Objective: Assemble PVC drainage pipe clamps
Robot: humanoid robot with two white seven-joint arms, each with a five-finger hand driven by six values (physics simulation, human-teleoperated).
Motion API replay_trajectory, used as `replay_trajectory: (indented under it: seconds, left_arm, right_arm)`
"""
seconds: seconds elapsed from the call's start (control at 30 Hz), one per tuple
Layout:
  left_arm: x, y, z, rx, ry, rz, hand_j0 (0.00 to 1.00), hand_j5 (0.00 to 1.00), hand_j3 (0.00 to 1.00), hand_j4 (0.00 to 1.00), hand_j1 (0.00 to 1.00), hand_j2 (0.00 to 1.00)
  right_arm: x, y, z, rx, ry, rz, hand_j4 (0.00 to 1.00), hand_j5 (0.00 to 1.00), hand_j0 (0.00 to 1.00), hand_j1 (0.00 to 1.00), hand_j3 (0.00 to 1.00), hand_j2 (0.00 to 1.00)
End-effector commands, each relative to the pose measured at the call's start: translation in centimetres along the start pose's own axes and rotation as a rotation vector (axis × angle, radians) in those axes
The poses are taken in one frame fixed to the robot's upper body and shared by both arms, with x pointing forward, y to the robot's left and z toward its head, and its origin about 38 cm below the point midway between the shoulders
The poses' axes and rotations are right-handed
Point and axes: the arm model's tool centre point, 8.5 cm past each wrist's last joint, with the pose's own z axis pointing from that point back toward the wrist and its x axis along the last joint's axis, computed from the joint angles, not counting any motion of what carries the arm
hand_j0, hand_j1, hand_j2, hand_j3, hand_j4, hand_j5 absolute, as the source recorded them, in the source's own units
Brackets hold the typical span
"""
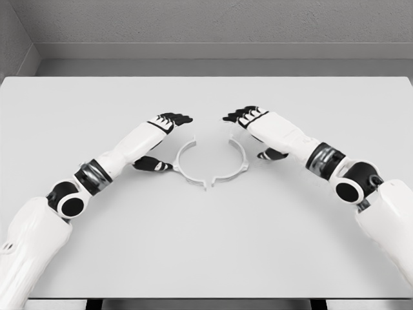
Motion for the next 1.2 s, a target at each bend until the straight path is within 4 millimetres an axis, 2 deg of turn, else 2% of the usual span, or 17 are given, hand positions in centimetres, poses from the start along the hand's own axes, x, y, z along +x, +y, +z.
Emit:
replay_trajectory:
  seconds: [0.0,0.03,0.13,0.2,0.27,0.33,0.4,1.17]
  left_arm:
    - [-0.3,0.4,0.2,0.008,0.007,0.001,1.00,1.00,1.00,1.00,1.00,1.00]
    - [-0.3,0.5,0.3,0.012,0.009,0.002,1.00,1.00,1.00,1.00,1.00,1.00]
    - [-0.2,0.3,0.3,0.008,0.006,0.001,1.00,1.00,1.00,1.00,1.00,1.00]
    - [-0.2,0.3,0.2,0.008,0.005,0.003,1.00,1.00,1.00,1.00,1.00,1.00]
    - [0.1,0.5,0.1,0.014,-0.005,0.001,1.00,1.00,1.00,1.00,1.00,1.00]
    - [0.2,0.4,0.2,0.014,-0.006,0.002,1.00,1.00,1.00,1.00,1.00,1.00]
    - [0.2,0.2,0.3,0.012,-0.005,0.008,1.00,1.00,1.00,1.00,1.00,1.00]
    - [0.9,-0.5,0.1,0.004,-0.017,0.006,1.00,1.00,1.00,1.00,1.00,1.00]
  right_arm:
    - [-2.7,-3.4,2.2,-0.076,0.071,0.024,1.00,1.00,1.00,1.00,1.00,1.00]
    - [-2.9,-5.0,3.2,-0.109,0.075,0.054,1.00,1.00,1.00,1.00,1.00,1.00]
    - [-5.2,-7.4,6.4,-0.182,0.114,0.065,1.00,1.00,1.00,1.00,1.00,1.00]
    - [-6.0,-7.5,8.7,-0.196,0.105,0.084,1.00,1.00,1.00,1.00,1.00,1.00]
    - [-7.2,-8.2,12.4,-0.239,0.097,0.124,1.00,1.00,1.00,1.00,1.00,1.00]
    - [-9.0,-8.1,14.0,-0.114,0.167,0.121,1.00,1.00,1.00,1.00,1.00,1.00]
    - [-9.7,-7.7,14.8,0.012,0.204,0.105,1.00,1.00,1.00,1.00,1.00,1.00]
    - [-8.7,-7.7,14.1,-0.001,0.173,0.104,1.00,1.00,1.00,1.00,1.00,1.00]
